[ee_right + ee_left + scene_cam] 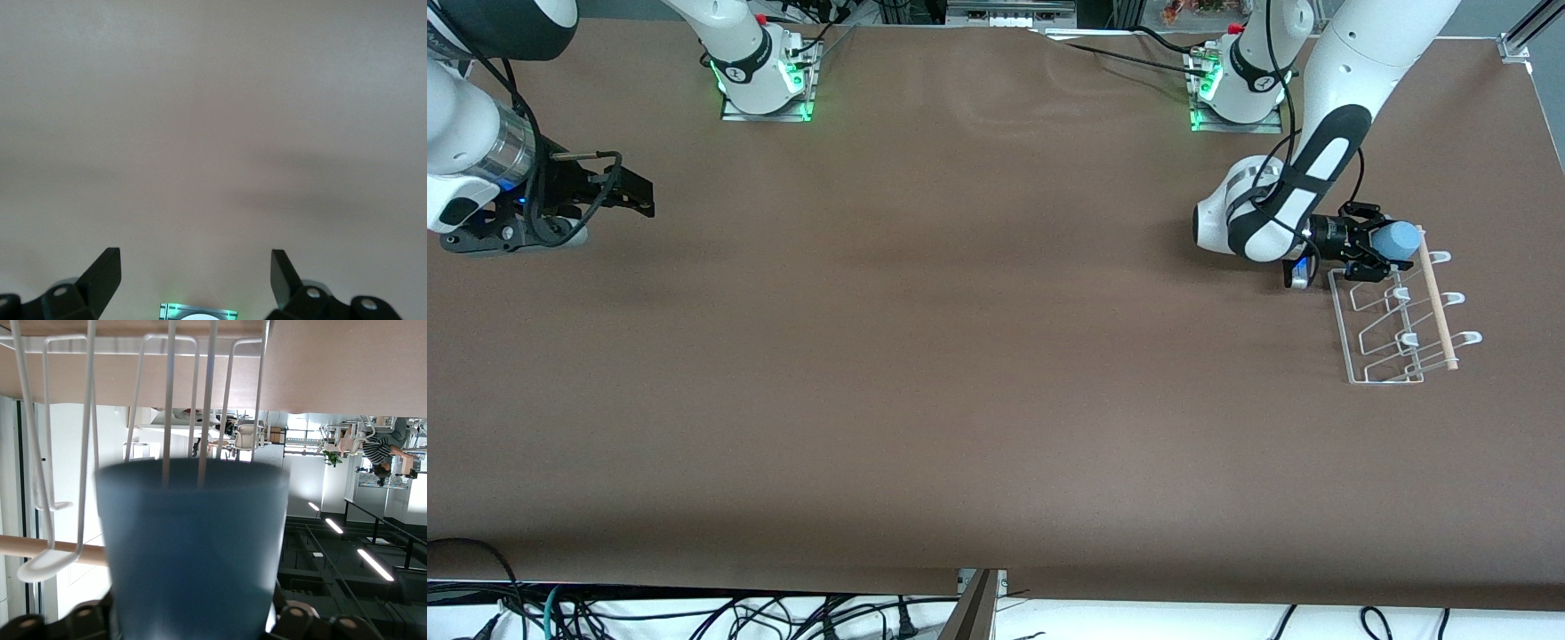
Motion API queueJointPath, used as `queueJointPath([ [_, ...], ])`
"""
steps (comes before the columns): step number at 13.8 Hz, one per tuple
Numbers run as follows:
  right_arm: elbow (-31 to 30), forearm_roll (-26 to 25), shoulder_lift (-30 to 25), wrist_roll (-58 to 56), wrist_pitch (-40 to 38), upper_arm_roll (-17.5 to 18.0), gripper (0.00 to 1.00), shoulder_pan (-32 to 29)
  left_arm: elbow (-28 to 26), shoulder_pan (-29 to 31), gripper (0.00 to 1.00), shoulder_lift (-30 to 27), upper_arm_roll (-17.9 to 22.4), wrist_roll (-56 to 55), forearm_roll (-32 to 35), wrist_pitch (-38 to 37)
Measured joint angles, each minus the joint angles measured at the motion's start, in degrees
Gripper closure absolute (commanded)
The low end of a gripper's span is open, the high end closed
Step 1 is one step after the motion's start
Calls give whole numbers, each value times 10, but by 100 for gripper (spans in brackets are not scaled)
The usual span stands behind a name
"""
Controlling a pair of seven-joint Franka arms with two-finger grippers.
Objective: Transfer cup to left arm and place on rack
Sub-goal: 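Lower the cup onto a rack hook with the left gripper, then open the left gripper and release the cup on the rack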
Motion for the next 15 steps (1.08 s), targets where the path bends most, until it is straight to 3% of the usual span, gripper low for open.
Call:
queueJointPath([
  [6,0,0,0,0,0,0,1,0,10,0,0,-27,-4,-6,-11,-4],
  [10,0,0,0,0,0,0,1,0,54,-1,0,-94,-42,-10,-158,-3],
  [15,1,0,0,0,0,0,1,0,191,-2,0,-128,-45,-15,-339,-6],
])
